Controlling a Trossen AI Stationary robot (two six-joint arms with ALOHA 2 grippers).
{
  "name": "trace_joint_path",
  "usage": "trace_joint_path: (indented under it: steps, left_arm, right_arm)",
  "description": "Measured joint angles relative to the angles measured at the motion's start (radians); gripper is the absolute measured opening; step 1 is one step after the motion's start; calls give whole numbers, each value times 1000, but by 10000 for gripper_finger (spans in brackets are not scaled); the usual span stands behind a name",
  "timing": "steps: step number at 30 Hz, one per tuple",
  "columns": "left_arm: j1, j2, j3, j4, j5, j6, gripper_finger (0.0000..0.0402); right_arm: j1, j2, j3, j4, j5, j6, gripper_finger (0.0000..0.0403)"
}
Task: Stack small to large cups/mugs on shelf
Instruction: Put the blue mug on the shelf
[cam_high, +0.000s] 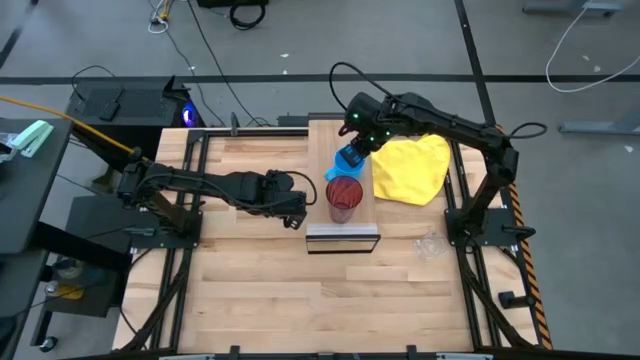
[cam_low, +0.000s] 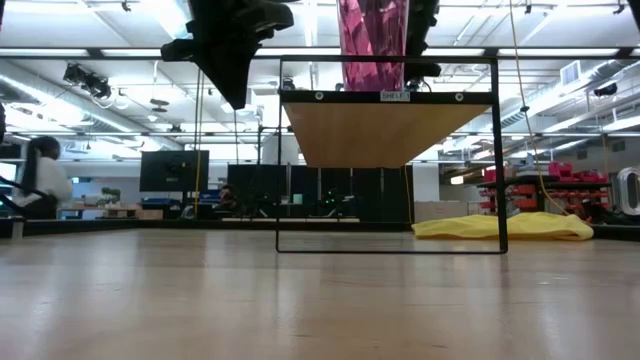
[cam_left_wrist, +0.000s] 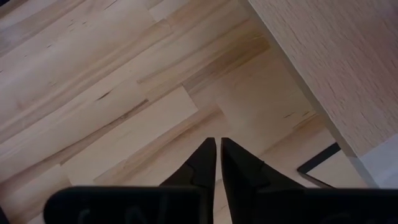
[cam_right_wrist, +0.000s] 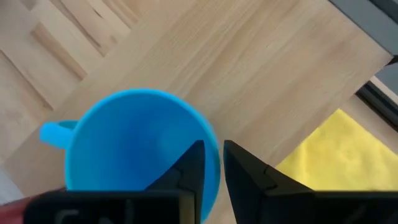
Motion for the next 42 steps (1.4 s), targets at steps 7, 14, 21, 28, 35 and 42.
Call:
trace_joint_path:
  steps: [7, 14, 21, 28, 35, 42]
  left_arm:
    - [24, 0, 0, -2, 0, 0, 24]
    - [66, 0, 0, -2, 0, 0, 28]
    - [123, 0, 0, -1, 0, 42, 22]
    - [187, -55, -1, 45, 22, 159, 13]
    - [282, -139, 0, 67, 3, 343, 19]
    - [415, -180, -53, 229, 123, 595, 13]
  right_arm:
    - [0, -48, 0, -16, 5, -21, 67]
    - [0, -154, 0, -23, 12, -44, 67]
    - [0, -272, -2, -48, 47, -74, 67]
    - [-7, -347, -4, -137, 72, -75, 66]
    - [-24, -426, -55, -94, 72, -39, 66]
    - [-29, -566, -377, 147, 35, 61, 66]
